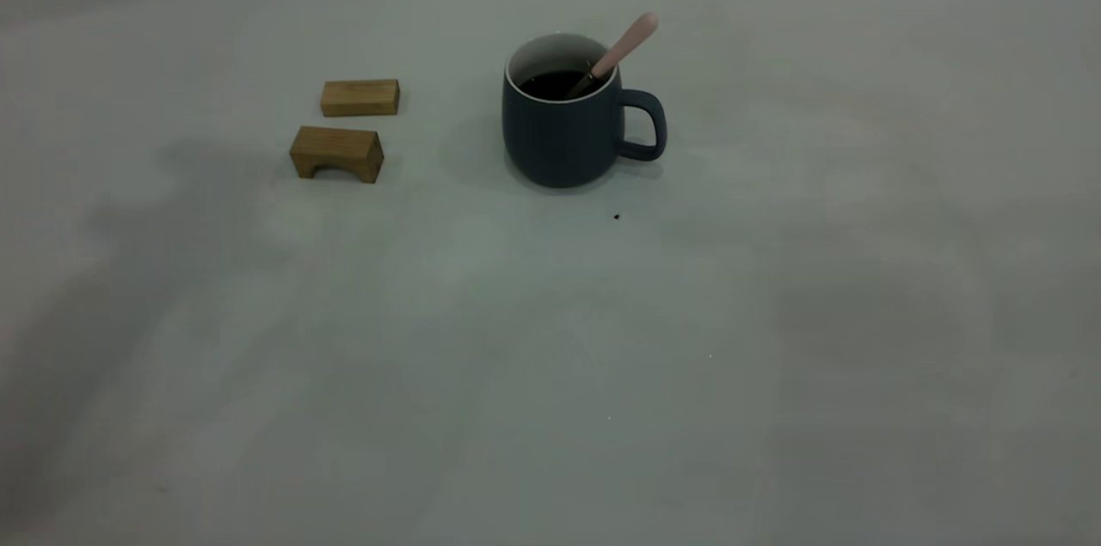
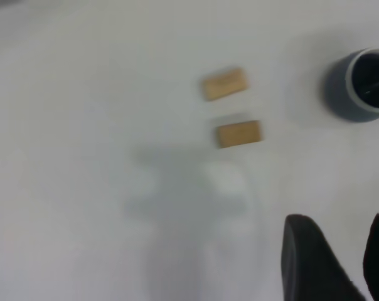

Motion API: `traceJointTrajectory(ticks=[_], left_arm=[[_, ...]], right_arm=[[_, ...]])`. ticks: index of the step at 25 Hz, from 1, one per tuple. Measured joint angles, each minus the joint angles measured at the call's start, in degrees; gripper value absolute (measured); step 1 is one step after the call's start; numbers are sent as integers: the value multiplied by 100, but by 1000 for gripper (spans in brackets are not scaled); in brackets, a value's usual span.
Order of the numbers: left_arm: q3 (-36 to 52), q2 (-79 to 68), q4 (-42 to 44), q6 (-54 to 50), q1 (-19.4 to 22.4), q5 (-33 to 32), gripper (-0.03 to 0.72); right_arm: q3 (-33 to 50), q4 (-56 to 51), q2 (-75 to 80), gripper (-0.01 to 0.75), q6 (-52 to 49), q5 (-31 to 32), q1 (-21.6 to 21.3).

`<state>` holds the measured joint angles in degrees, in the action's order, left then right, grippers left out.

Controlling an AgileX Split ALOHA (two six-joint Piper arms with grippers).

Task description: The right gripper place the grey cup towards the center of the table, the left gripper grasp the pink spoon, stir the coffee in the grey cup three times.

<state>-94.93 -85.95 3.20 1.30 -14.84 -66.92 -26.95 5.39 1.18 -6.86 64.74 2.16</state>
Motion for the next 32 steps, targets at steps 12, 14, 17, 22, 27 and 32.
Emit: traceJointTrajectory(ticks=[12, 14, 17, 22, 27, 32], left_arm=[[4558, 4586, 723, -486, 316, 224, 257], [5254, 5212, 588, -486, 538, 242, 257], [5987, 6046, 371, -486, 902, 272, 257], [6677, 6972, 200, -480, 1241, 314, 257], [6705, 7851, 146, -476, 1254, 301, 257], [6705, 8446, 143, -476, 1254, 276, 257]], right_arm=[[0, 0, 0, 491, 0, 0, 0], [0, 0, 0, 491, 0, 0, 0], [0, 0, 0, 491, 0, 0, 0], [0, 0, 0, 491, 0, 0, 0], [0, 0, 0, 491, 0, 0, 0], [0, 0, 0, 491, 0, 0, 0]])
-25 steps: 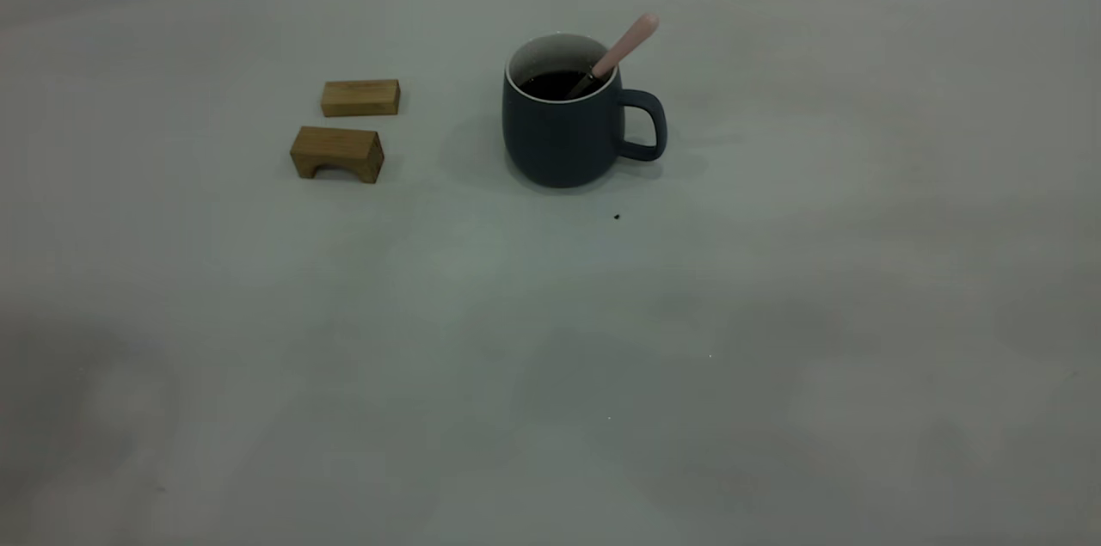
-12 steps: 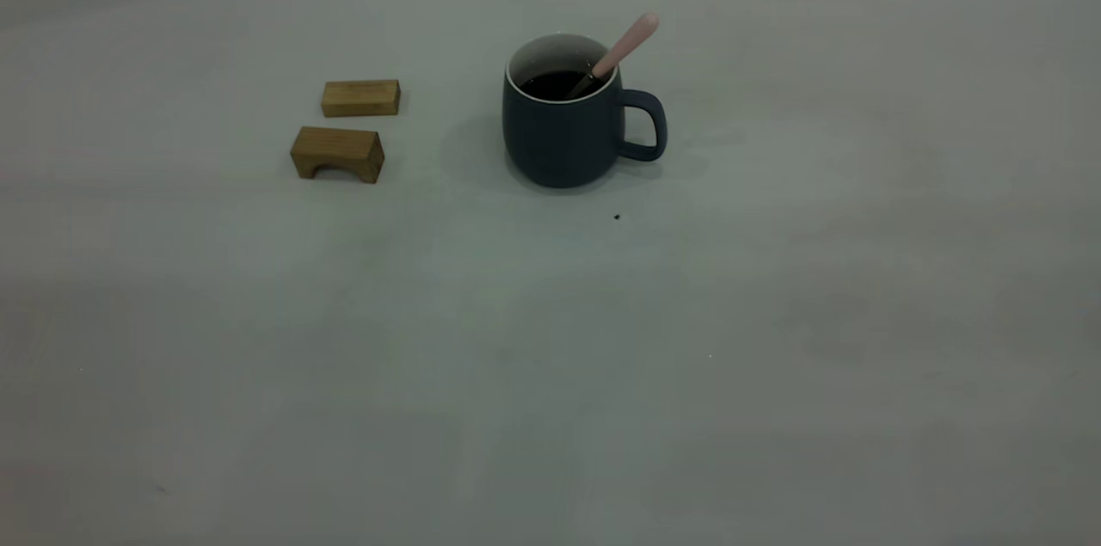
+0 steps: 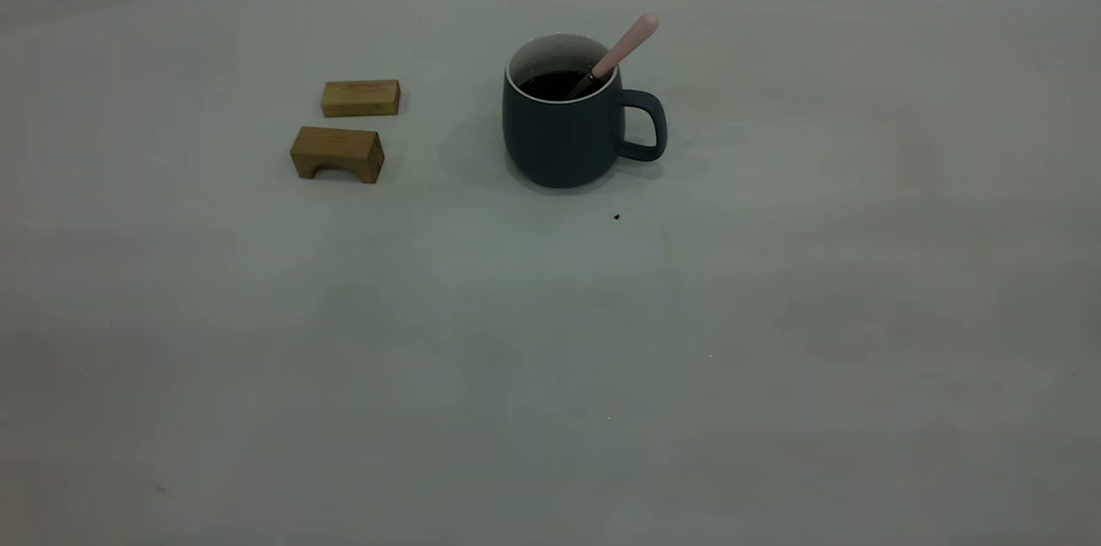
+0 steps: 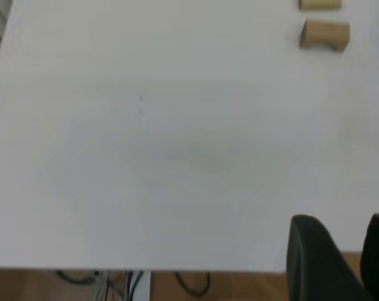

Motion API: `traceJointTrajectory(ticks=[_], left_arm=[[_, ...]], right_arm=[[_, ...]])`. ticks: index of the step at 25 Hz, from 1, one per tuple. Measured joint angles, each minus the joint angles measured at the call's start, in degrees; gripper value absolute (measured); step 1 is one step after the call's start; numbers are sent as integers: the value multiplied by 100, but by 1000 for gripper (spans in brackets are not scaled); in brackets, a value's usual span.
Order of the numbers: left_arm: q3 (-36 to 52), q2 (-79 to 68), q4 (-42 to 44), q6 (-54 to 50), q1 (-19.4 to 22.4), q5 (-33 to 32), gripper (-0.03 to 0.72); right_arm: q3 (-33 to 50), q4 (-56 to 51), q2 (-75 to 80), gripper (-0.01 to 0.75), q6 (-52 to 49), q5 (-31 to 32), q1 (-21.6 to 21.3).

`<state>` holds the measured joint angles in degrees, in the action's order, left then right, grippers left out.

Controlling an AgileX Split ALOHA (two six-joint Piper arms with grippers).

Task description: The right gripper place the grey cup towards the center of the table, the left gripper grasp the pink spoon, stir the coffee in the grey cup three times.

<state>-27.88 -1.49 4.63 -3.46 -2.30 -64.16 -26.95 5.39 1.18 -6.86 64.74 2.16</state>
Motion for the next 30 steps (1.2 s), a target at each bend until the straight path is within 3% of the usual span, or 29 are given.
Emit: traceJointTrajectory(ticks=[30], left_arm=[[0, 256, -4, 6, 0, -43, 256]], right_arm=[[0, 0, 0, 491, 0, 0, 0]])
